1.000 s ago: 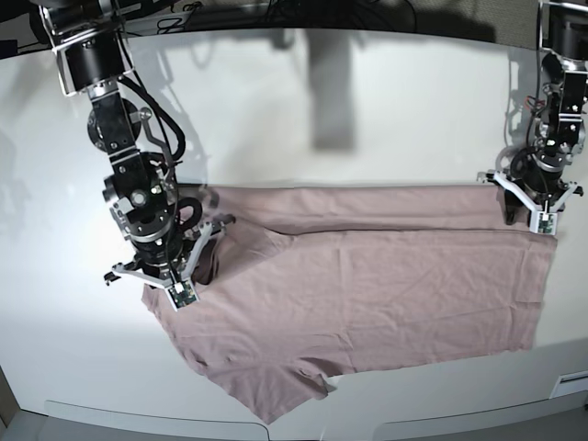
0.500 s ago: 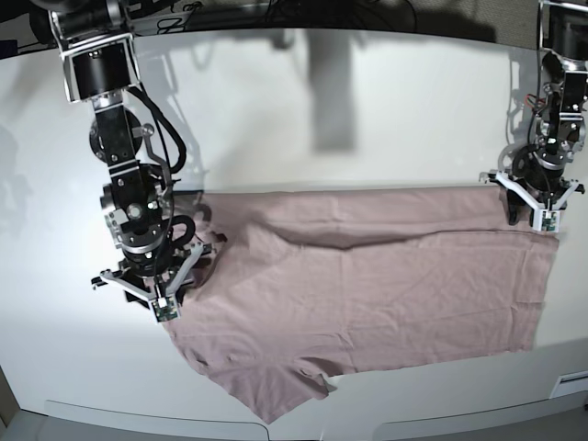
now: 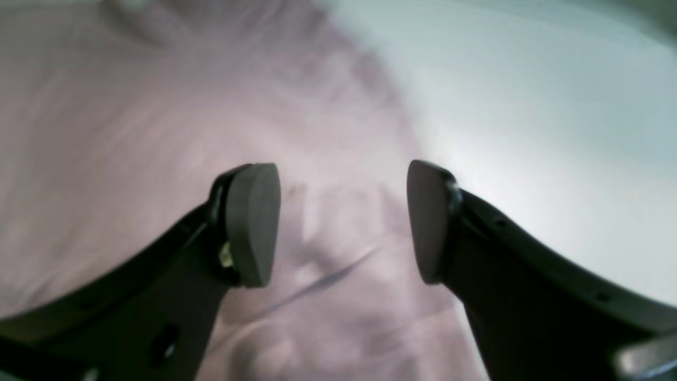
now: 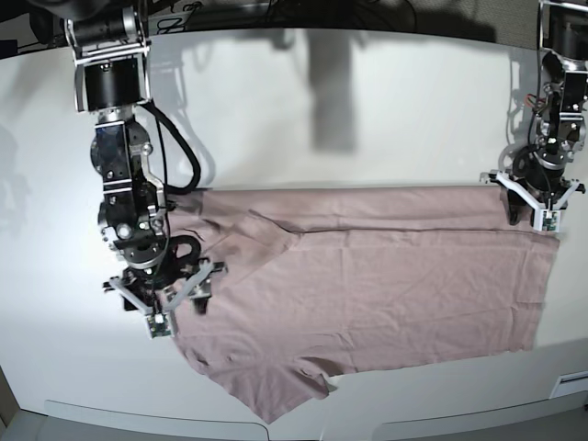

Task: Fold the T-shirt properly
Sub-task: 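Lay the folded collar edge down across the shirt body with both grippers, then open both grippers and regrasp the folded edge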

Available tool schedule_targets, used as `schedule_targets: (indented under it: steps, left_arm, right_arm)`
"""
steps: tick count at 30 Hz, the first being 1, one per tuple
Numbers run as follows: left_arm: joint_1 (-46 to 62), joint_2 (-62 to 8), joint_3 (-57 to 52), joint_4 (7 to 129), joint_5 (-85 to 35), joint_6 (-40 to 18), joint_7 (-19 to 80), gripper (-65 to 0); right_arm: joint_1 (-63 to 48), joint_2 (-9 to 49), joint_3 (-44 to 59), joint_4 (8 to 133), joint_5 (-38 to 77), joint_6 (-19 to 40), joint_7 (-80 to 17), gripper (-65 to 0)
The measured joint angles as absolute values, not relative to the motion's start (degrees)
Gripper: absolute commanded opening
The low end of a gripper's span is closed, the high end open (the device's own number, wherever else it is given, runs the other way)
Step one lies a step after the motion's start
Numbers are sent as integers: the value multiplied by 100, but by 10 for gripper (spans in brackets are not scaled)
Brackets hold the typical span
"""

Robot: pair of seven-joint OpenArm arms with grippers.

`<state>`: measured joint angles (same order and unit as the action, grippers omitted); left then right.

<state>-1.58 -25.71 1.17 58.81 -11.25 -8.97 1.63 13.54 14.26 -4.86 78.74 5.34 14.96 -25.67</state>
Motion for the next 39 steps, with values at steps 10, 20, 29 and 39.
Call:
schedule_targets:
  steps: [10, 20, 29, 39]
  left_arm:
    - [-156, -2571, 113, 5872, -1358, -882, 187, -420]
    - [21, -2534, 113, 5865, -1857, -875, 8, -420]
    - [257, -2521, 80, 5913, -1632, -899, -139, -420]
    - [379, -2526, 69, 5964, -1658, -904, -51, -434]
  right_arm:
    - [427, 1428, -475, 7872, 764, 1765, -2235, -273]
    - [60, 1426, -224, 7859, 622, 1737, -2040, -273]
    - [3, 1428, 386, 7553, 941, 2150, -2213, -273]
    - [-178, 1459, 405, 7485, 1367, 2436, -2296, -273]
